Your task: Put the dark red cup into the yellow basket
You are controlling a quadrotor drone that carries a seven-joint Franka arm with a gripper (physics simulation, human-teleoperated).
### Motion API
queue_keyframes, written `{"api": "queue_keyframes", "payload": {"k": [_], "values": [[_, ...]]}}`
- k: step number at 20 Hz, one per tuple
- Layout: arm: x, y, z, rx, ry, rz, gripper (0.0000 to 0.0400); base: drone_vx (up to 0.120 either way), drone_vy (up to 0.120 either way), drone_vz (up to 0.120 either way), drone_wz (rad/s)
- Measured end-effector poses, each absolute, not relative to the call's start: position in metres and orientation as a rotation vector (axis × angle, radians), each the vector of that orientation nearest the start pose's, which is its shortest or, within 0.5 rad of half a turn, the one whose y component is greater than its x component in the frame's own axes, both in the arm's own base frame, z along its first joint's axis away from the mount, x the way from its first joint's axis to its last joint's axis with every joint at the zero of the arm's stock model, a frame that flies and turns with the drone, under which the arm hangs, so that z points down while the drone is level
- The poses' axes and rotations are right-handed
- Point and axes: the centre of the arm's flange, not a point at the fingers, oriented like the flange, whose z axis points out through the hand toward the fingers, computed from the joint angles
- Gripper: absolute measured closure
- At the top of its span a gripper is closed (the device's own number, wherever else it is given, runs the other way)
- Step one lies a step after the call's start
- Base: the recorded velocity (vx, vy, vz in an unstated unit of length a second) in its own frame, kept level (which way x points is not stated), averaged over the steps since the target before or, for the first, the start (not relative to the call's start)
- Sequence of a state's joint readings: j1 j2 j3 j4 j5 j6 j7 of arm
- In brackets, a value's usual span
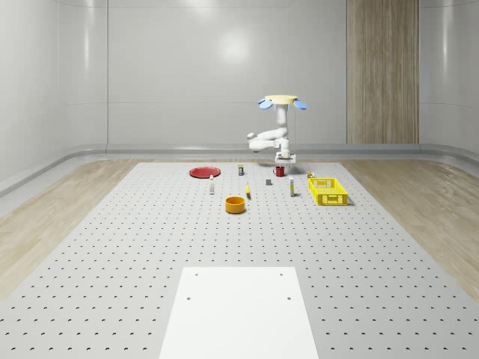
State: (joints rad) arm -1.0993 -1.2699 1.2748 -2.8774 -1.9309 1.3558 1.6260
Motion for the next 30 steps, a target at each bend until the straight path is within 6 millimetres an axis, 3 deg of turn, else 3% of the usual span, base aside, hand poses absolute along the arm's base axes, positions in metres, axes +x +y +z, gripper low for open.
{"api": "queue_keyframes", "payload": {"k": [12,30], "values": [[0.307,0.011,0.526,0.001,-0.002,0.785,0.0000,0.000,0.000,0.000,0.000],[0.301,0.009,0.534,0.001,-0.002,0.785,0.0000,0.000,0.000,0.000,0.000]]}}
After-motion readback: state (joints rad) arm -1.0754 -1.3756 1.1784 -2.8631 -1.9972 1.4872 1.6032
